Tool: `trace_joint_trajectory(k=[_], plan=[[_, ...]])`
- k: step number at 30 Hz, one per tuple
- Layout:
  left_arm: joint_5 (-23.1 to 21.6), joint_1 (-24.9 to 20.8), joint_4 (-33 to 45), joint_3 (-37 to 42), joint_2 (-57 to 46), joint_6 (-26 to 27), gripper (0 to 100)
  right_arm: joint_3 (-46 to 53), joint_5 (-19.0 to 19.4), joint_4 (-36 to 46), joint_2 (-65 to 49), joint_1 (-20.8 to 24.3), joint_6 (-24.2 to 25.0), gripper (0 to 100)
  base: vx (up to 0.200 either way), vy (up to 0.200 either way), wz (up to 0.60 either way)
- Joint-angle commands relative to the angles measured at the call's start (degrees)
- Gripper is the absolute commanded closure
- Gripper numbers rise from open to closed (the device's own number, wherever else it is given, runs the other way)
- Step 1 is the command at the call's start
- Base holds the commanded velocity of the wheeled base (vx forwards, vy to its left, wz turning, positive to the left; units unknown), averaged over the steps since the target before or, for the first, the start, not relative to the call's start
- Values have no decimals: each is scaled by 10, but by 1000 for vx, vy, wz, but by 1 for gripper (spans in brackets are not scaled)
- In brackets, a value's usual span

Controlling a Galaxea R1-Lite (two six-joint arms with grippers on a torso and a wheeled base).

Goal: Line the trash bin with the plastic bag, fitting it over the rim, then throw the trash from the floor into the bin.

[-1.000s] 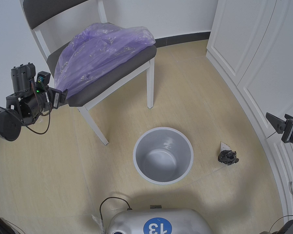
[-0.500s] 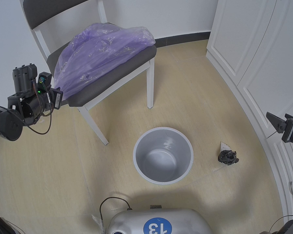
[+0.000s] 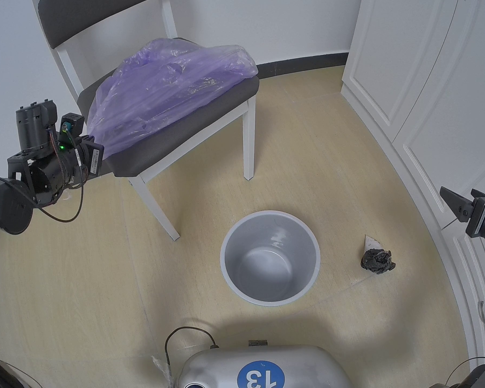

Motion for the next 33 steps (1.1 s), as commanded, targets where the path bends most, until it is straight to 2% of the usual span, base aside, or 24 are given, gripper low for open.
trace_joint_trajectory(k=[1,13,25,30,33], plan=[[0,-22,0,-8,-28,2,100,3,-4,1,1,22,0,0,0,0,0],[5,-85,0,-41,-59,2,100,11,-6,1,5,71,3,0,0,0,0],[10,-111,29,-90,-59,6,100,19,-6,2,2,90,3,0,0,0,0],[44,-113,29,-85,-58,11,100,30,0,0,1,90,3,0,0,0,0],[49,-120,27,-89,-64,20,100,29,0,0,0,90,3,0,0,0,0]])
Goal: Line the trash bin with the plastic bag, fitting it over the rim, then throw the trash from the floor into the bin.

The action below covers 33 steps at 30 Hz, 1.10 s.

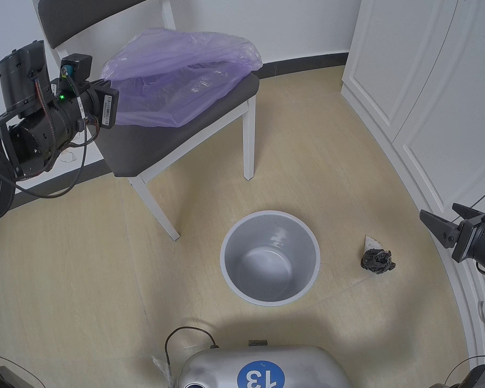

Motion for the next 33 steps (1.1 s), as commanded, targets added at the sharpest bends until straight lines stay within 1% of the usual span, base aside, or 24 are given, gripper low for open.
trace_joint_trajectory(k=[1,5,9,11,13,15,16,17,18,19,22,24,25,27,30,31,33], plan=[[1,-7,-2,-2,-9,3,100,3,0,-1,-2,0,0,0,0,0,0],[2,-11,-1,-2,-16,10,100,8,1,-1,-5,0,0,0,0,0,0],[12,-18,-1,-2,-30,69,100,16,3,0,-14,0,-6,0,0,0,0],[20,-36,-1,-2,-38,85,100,17,3,0,-15,0,-6,0,0,0,0],[29,-60,-3,0,-44,87,100,16,3,0,-16,0,-6,0,0,0,0],[31,-66,-5,1,-45,87,100,16,3,0,-15,0,-6,0,0,0,0],[39,-89,-10,3,-51,82,100,15,2,0,-13,1,-5,0,0,0,0],[39,-94,-11,3,-52,82,100,15,3,0,-13,1,-5,0,0,0,0],[41,-113,-19,2,-55,80,100,15,2,0,-12,3,-3,0,0,0,0],[42,-122,-24,2,-57,80,100,15,2,0,-12,6,-1,0,0,0,0],[46,-172,-38,-2,-65,80,100,18,2,0,-6,31,6,0,0,0,0],[59,-216,-38,-6,-72,80,100,21,2,-1,4,48,18,0,0,0,0],[59,-218,-38,-6,-73,80,100,21,2,-1,5,49,19,0,0,0,0],[73,-263,-41,-8,-75,80,100,21,2,-1,22,72,40,0,0,0,0],[74,-303,-41,-13,-75,80,100,19,2,-6,46,96,72,0,0,0,0],[74,-310,-41,-16,-75,80,100,20,2,-9,50,100,77,0,0,0,0],[77,-341,-41,-23,-74,79,100,23,2,-27,69,114,92,0,0,0,0]])
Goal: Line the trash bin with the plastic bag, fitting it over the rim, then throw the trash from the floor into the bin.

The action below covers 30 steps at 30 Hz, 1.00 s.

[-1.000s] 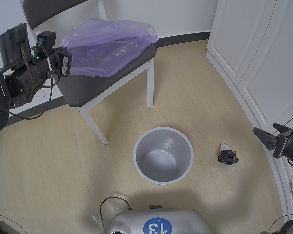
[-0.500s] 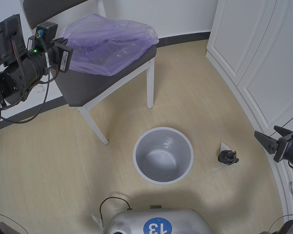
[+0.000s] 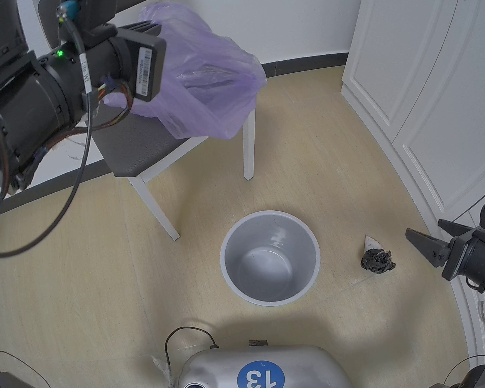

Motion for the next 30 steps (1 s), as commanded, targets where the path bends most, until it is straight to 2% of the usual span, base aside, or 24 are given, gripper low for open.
trace_joint_trajectory(k=[1,2,3,6,9,14,21,25,28,30], plan=[[11,-77,-2,-16,-4,-1,100,4,0,-28,57,41,32,0,0,0,0],[11,-77,-2,-16,-4,-1,100,4,0,-28,57,41,32,0,0,0,0],[22,-108,-3,-23,-4,0,100,7,0,-46,66,43,46,0,0,0,0],[39,-142,-3,-32,-4,0,100,6,1,-68,73,52,84,0,0,0,0],[50,-160,-3,-34,-4,0,100,4,1,-81,85,59,105,0,0,0,0],[50,-166,-15,-33,-5,1,100,5,-2,-99,109,63,107,0,0,0,0],[49,-173,-21,-15,-18,-1,100,0,-7,-146,122,37,109,0,0,0,0],[50,-173,-32,-13,-15,0,100,-10,0,-159,107,14,108,0,0,0,0],[50,-173,-36,-11,-12,0,100,-11,1,-158,93,14,108,0,0,0,0],[50,-173,-36,-11,-11,0,100,-5,17,-154,68,15,108,0,0,0,0]])
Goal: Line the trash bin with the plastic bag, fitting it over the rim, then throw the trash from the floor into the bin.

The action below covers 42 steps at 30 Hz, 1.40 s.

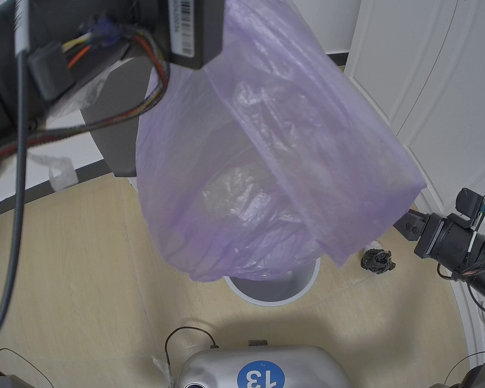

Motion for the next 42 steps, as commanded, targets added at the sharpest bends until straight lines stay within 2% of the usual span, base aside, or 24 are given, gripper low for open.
trace_joint_trajectory(k=[1,5,8,15,18,20,23,24,25,26,37,42], plan=[[0,-2,-1,1,6,0,100,4,24,5,-45,-1,-1,0,0,0,0],[0,-1,-1,1,9,1,100,7,54,34,-84,1,-3,0,0,0,0],[0,-1,-1,0,11,1,100,0,63,56,-100,2,-2,0,0,0,0],[0,0,-2,-6,18,3,100,-8,60,60,-99,2,-2,0,0,0,0],[0,-1,-2,-7,20,4,100,-3,60,57,-70,16,0,0,0,0,0],[0,-1,-2,-6,20,4,100,-8,50,53,-38,37,5,0,0,0,0],[0,-6,-2,-7,20,4,100,-25,10,39,9,64,51,0,0,0,0],[0,-6,-2,-7,20,4,100,-25,10,39,9,64,51,0,0,0,0],[0,-10,-2,-6,18,4,100,-42,-26,27,42,75,84,0,0,0,0],[0,-13,-2,-6,18,4,100,-46,-34,23,55,76,95,0,0,0,0],[0,-22,-9,2,9,4,100,-58,-47,-34,98,74,114,0,0,0,0],[0,-33,-9,3,6,4,100,-66,-53,-56,103,72,138,0,0,0,0]])
